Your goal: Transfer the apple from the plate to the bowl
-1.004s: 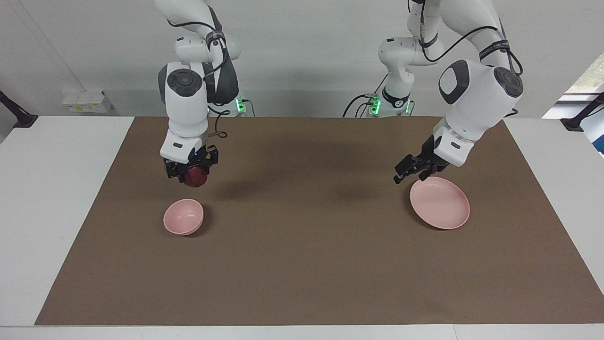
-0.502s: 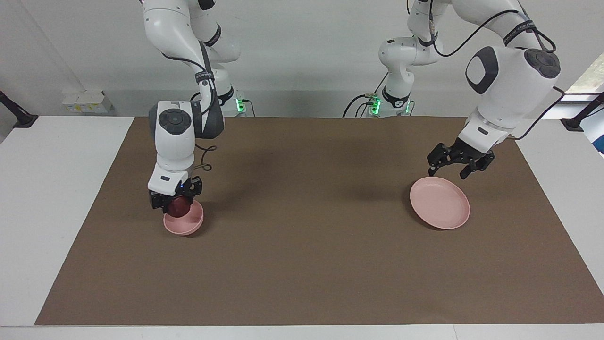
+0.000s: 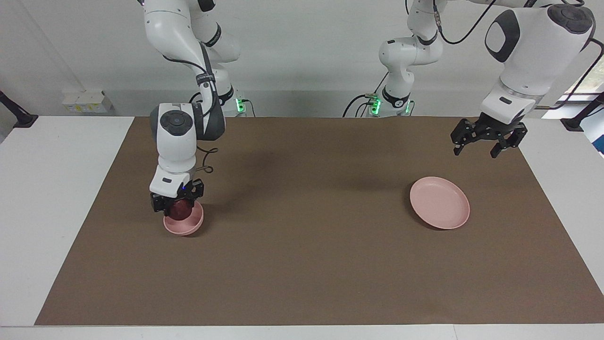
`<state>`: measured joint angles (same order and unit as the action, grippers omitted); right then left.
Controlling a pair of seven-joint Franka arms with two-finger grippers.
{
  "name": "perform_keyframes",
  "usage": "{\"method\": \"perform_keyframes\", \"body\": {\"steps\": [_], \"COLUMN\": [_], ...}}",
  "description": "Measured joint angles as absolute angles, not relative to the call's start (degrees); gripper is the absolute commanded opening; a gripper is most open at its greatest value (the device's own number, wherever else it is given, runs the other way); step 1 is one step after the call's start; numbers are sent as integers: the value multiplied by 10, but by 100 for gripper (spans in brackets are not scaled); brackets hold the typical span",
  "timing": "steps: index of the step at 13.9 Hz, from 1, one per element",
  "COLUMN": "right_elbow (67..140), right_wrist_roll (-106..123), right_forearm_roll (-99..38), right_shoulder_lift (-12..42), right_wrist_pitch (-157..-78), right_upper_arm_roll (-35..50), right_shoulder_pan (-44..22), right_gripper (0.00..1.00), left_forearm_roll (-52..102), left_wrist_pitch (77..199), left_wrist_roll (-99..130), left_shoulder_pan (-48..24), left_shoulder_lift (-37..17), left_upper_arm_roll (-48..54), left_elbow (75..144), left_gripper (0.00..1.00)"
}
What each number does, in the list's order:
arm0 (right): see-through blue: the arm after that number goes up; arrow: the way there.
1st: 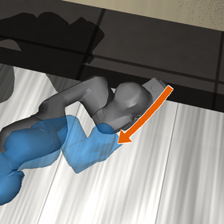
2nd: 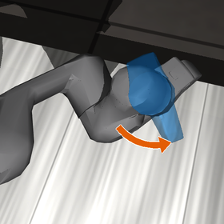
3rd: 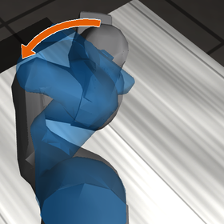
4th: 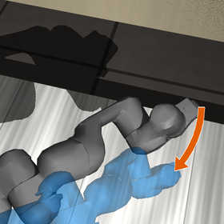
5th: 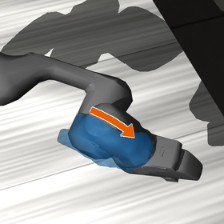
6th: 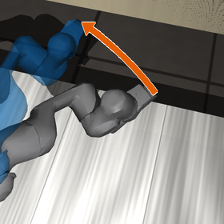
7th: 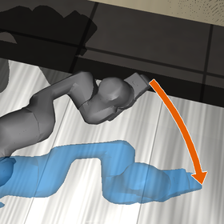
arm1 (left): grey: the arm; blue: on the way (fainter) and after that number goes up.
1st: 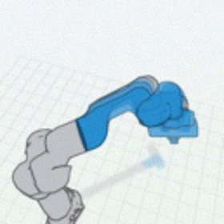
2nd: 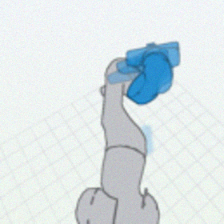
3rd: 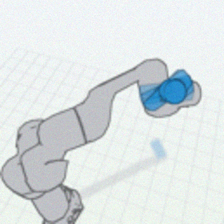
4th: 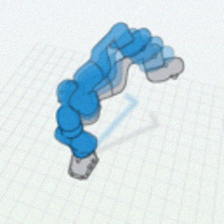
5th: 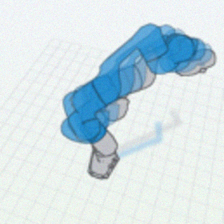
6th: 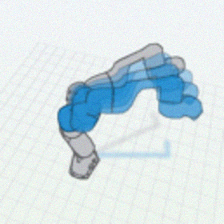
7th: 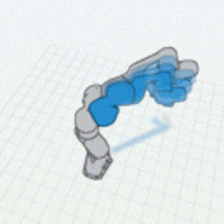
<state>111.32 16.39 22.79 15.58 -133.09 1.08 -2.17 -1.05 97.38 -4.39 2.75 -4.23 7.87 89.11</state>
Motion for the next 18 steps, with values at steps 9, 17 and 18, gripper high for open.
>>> {"method": "perform_keyframes", "body": {"steps": [9,17,18], "right_elbow": [1110,1083,1067], "right_wrist_roll": [164,164,162], "right_forearm_roll": [228,226,211], "right_shoulder_lift": [167,165,162], "right_wrist_pitch": [-1342,-1308,-1280], "right_upper_arm_roll": [10,13,16], "right_shoulder_pan": [-20,-21,-21], "right_gripper": [100,100,100], "left_forearm_roll": [0,1,2], "left_wrist_pitch": [970,941,937], "left_wrist_roll": [-41,-41,-41], "left_shoulder_pan": [14,-99,-99], "left_shoulder_lift": [-42,-15,-15], "left_upper_arm_roll": [54,-57,-60], "left_elbow": [881,879,879], "left_gripper": [100,100,100]}}
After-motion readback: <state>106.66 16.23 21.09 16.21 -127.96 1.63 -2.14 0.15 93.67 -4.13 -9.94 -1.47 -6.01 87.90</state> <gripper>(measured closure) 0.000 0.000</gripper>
